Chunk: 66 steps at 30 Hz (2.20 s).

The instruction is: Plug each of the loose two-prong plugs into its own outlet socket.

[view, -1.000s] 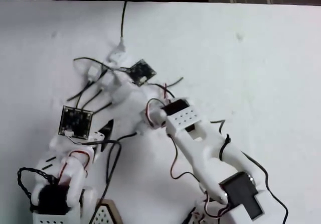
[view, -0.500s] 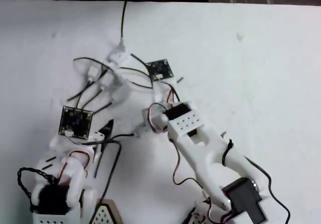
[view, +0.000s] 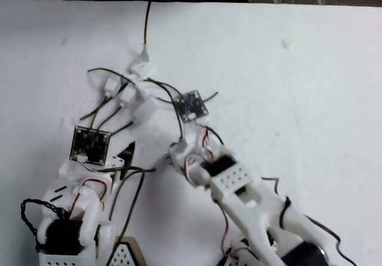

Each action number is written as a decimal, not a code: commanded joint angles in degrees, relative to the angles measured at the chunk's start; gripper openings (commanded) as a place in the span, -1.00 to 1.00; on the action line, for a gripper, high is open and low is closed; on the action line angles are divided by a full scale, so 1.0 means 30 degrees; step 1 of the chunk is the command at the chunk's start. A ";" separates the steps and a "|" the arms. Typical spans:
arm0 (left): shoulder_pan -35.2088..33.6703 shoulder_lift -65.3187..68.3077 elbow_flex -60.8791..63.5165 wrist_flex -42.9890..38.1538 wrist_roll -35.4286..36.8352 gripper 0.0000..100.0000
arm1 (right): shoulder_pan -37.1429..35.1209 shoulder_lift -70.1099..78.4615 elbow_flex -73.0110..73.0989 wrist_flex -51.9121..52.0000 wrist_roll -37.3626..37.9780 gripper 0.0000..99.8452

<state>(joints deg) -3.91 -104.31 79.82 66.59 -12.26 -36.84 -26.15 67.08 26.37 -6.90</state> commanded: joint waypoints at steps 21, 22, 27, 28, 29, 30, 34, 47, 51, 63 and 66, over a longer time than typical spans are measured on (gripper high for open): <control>-0.0132 0.0044 -0.0117 -0.0293 -0.0176 -0.44 | -0.0396 -0.1275 0.1524 0.4879 0.1846 -0.97; -0.0132 0.0044 -0.0117 -0.0293 -0.0176 -0.44 | -0.0396 -0.1275 0.1524 0.5026 0.1875 -0.97; -0.0132 0.0044 -0.0088 -0.0293 -0.0176 -0.44 | -0.0396 -0.1304 0.1407 0.5231 0.2403 -0.97; -0.0132 0.0044 -0.0088 -0.0293 -0.0176 -0.44 | -0.0396 -0.1304 0.1407 0.5172 0.2637 -0.97; -0.0073 0.0044 -0.0059 -0.0293 -0.0176 -0.44 | -0.0396 -0.1304 0.1407 0.5172 0.2784 -0.97; 0.0015 0.0044 -0.0059 -0.0264 -0.0176 -0.44 | -0.0396 -0.1304 0.1407 0.5172 0.2813 -0.97; 0.0220 0.0073 -0.0059 -0.0088 -0.0147 -0.42 | -0.0396 -0.1304 0.1377 0.5143 0.2813 -0.97; -0.2125 0.0044 -0.1553 0.3077 -0.1495 -0.32 | -0.0366 -0.2564 0.1495 0.1744 0.2784 -0.97; -0.2769 0.0044 -0.1465 0.3136 -0.1495 -0.32 | -0.0396 -0.2593 0.2110 -0.1011 0.2784 -0.97; -0.3473 0.0044 0.0674 0.1817 -0.1377 -0.32 | -0.0396 -0.2623 0.2286 -0.3473 0.2842 -0.97; -0.3473 0.0044 0.0674 0.1817 -0.1377 -0.32 | -0.0396 -0.2623 0.2579 -0.2916 0.2930 -0.97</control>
<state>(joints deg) -13.85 -104.40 81.85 73.36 -16.31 -38.07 -33.27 74.55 16.70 1.10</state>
